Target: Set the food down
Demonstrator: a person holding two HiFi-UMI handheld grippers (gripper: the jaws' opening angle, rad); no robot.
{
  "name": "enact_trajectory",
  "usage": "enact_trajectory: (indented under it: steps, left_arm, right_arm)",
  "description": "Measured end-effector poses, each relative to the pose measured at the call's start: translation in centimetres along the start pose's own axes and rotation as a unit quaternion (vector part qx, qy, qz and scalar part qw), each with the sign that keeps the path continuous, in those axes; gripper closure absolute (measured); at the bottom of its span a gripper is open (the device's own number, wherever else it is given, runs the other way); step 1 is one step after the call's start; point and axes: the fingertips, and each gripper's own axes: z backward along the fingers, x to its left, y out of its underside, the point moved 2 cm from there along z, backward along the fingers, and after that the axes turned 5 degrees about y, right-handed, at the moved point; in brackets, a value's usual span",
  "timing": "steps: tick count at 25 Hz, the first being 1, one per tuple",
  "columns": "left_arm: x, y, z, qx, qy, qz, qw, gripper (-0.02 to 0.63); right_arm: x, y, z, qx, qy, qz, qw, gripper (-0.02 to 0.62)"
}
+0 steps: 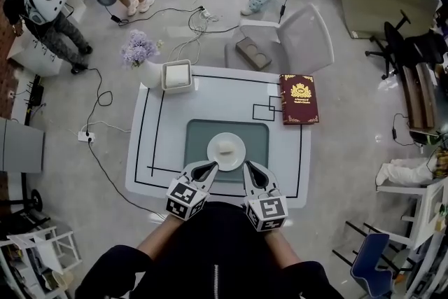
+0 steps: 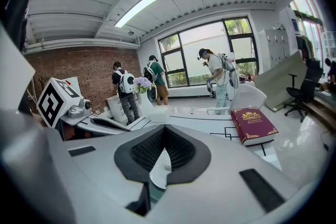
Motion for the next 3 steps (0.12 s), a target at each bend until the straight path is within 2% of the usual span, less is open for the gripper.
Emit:
enact_trajectory:
  steps: [3]
  left_arm:
    - [-0.41, 0.18, -0.33, 0.002, 0.006, 0.002, 1.0000, 0.600]
  right_arm:
    - [-0.40, 0.24, 0.37, 0.002, 0.003, -0.001, 1.000, 0.586]
